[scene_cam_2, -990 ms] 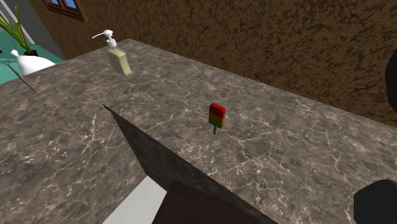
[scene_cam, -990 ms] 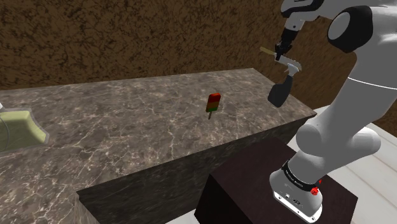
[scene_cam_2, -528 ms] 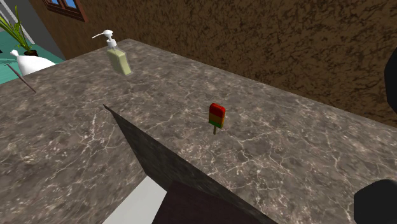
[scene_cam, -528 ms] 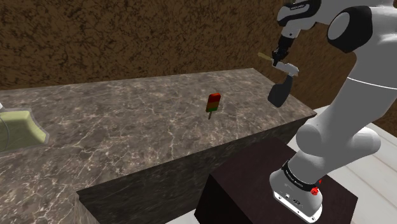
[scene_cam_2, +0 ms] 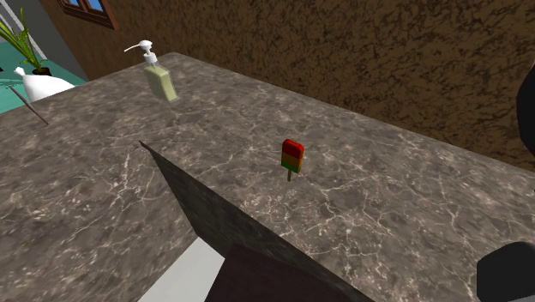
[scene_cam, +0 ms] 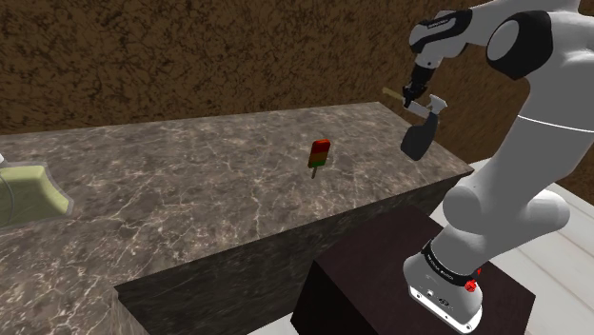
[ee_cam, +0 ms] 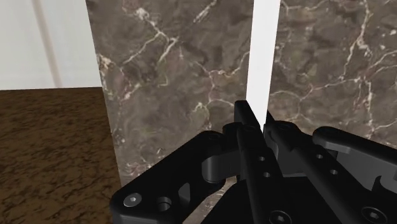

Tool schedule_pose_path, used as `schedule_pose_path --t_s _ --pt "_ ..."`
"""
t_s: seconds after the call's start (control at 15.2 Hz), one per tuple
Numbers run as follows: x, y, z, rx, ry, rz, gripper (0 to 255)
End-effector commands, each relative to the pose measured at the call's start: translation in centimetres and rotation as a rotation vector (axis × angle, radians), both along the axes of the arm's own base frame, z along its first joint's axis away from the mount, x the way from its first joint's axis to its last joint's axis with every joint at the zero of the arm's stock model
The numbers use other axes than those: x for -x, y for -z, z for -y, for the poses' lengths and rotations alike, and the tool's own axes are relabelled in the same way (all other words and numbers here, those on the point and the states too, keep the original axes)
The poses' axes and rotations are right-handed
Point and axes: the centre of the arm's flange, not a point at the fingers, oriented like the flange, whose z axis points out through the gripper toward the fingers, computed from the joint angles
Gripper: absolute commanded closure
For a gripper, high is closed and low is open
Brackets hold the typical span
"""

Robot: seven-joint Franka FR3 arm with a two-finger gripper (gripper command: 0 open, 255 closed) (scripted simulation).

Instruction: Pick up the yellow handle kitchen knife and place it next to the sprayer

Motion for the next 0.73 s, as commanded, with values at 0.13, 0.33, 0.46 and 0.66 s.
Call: schedule_pose_path --t_s 0.13,0.33,0.46,0.66 --pt "0.0 2.1 -0.1 0.000 0.000 0.000 255" --pt "0.0 3.7 -0.1 0.000 0.000 0.000 255" --pt "0.0 4.7 -0.1 0.000 0.000 0.000 255" --pt "0.0 6.3 -0.1 0.000 0.000 0.000 255"
